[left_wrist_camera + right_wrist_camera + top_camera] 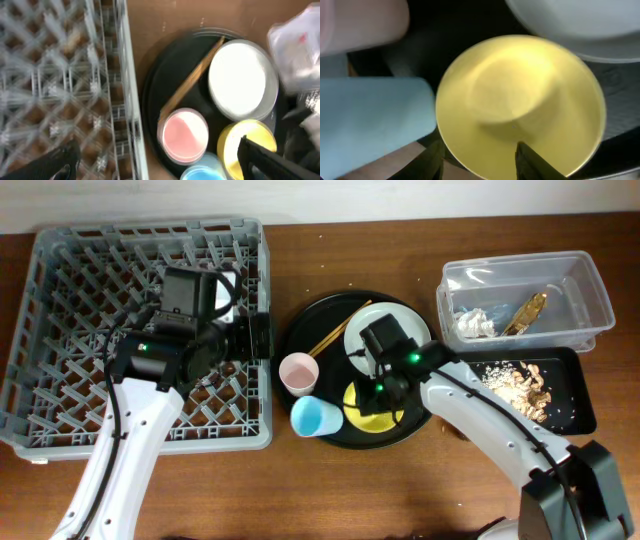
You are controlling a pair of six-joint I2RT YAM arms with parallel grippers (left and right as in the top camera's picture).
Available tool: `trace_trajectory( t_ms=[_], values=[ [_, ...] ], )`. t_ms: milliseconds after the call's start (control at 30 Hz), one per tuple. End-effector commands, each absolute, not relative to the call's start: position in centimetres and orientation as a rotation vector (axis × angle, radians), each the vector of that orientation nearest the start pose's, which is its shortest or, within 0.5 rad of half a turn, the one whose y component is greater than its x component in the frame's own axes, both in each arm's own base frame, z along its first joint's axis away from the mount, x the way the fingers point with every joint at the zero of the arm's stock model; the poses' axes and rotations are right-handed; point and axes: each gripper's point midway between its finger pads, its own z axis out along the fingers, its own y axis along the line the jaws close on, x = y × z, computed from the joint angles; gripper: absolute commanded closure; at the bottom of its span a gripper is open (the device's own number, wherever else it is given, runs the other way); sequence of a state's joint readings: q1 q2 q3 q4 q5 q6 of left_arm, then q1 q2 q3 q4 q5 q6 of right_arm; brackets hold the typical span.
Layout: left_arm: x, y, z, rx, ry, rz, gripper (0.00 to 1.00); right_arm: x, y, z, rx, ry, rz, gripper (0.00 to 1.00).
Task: Sort waste into correct bins and load items into the dishwasher rack
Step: 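Set the yellow bowl back on the round tray and grasp the blue cup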
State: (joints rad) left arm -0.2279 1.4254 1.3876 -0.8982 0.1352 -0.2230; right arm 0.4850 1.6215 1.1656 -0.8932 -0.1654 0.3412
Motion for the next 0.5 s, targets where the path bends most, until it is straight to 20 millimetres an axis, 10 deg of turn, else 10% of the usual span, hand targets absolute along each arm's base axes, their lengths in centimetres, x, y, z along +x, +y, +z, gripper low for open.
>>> trace_trajectory(
  t_ms=[0, 200, 267, 367, 467],
  values=[
    [35.6, -10.9, 23.1, 0.087, 2.534, -0.367, 0.01, 30.4, 19.5, 15.4, -0.313, 2.835, 0.451, 0.53],
    [35.5, -10.6, 23.0, 0.078, 2.540, -0.364, 0.01, 26.5, 24.2, 17.9, -0.652, 2.813, 0.609, 0.54],
    [35.4, -9.2, 26.1, 0.026, 2.480, -0.361, 0.01, 26.6, 24.8, 15.0, -0.619, 2.821, 0.263, 0.54],
    [33.9, -4.5, 36.5, -0.131, 2.210, -0.398, 0.01, 28.3, 28.4, 10.5, -0.641, 2.773, 0.126, 0.52],
    [31.5, -3.7, 38.3, -0.146, 2.161, -0.383, 0.01, 28.9, 28.7, 6.3, -0.652, 2.797, -0.020, 0.52]
  ],
)
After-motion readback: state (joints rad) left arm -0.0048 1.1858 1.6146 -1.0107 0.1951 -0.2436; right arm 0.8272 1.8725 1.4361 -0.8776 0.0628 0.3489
